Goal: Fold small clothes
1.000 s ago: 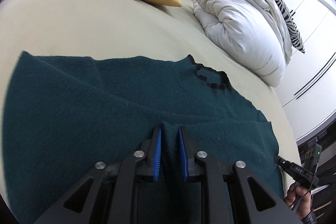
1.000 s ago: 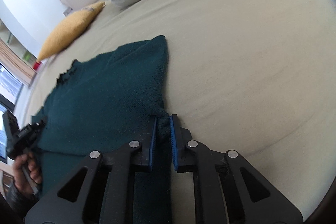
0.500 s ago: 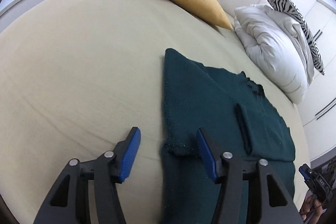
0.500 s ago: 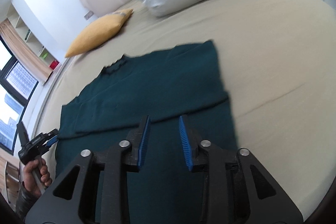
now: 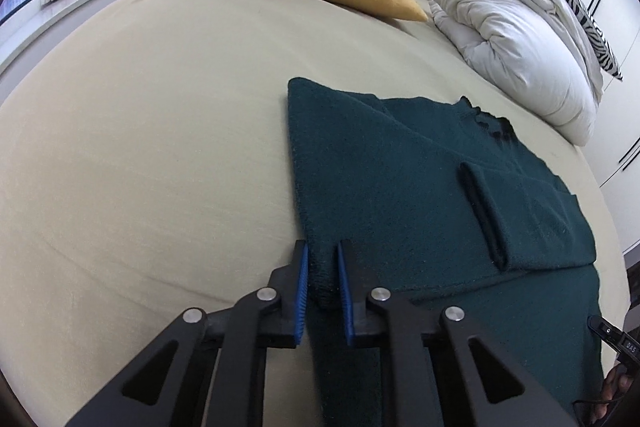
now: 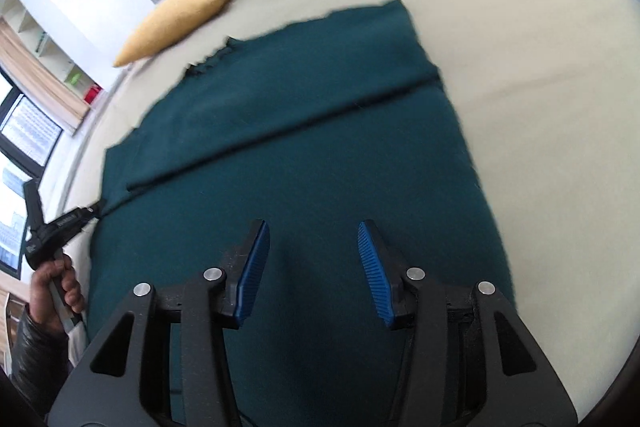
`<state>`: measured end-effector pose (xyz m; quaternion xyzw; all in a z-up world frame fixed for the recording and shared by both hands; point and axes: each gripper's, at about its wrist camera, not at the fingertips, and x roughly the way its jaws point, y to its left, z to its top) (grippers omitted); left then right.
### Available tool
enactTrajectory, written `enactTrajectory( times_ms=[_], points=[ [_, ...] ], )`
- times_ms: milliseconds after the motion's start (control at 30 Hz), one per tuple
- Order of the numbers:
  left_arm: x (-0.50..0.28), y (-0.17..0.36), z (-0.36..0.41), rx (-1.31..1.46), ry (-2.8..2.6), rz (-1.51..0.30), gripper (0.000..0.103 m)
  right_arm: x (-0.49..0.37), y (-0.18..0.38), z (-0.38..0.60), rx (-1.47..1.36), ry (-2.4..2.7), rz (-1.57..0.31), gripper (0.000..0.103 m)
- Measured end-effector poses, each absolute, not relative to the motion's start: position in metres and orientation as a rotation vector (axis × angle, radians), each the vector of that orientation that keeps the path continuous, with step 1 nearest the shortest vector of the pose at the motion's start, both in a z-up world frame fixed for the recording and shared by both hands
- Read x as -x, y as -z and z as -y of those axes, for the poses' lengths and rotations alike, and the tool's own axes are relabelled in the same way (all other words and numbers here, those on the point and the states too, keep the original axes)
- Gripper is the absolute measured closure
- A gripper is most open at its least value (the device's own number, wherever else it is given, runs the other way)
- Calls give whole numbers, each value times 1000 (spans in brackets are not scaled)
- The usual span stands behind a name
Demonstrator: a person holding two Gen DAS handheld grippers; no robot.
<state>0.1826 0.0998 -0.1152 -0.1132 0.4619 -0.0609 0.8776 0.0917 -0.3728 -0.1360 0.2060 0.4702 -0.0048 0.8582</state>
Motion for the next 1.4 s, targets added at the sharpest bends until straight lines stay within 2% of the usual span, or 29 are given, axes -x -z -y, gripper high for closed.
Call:
enactTrajectory(
  times_ms=[267, 333, 400, 467, 533, 600, 667, 700, 1033, 1400],
  points=[
    [-181, 111, -100, 225, 128, -961, 87, -43, 121, 396, -421, 62, -979, 58],
    [-172, 106, -104, 235, 119, -948, 83, -25, 110, 406, -435, 86, -959, 56],
    [-157, 100, -106, 209, 115, -939, 81, 1, 97, 421, -451, 131, -935, 46],
    [-141, 92, -107, 187, 117, -929, 81, 23, 88, 433, -454, 155, -929, 44],
    [-117, 85, -109, 170, 131, -924, 73, 42, 85, 442, -452, 160, -946, 44],
    [-91, 79, -115, 191, 164, -920, 56, 60, 86, 451, -465, 144, -977, 44],
    [-61, 75, -121, 223, 194, -920, 45, 77, 89, 456, -473, 115, -1005, 44],
    [-46, 75, -124, 244, 217, -931, 42, 85, 90, 458, -477, 105, -1012, 44],
    [66, 106, -141, 495, 330, -1104, 42, 136, 115, 477, -662, 2, -1045, 44],
    [91, 128, -147, 690, 421, -1204, 42, 177, 120, 482, -780, -44, -1035, 49]
  ],
)
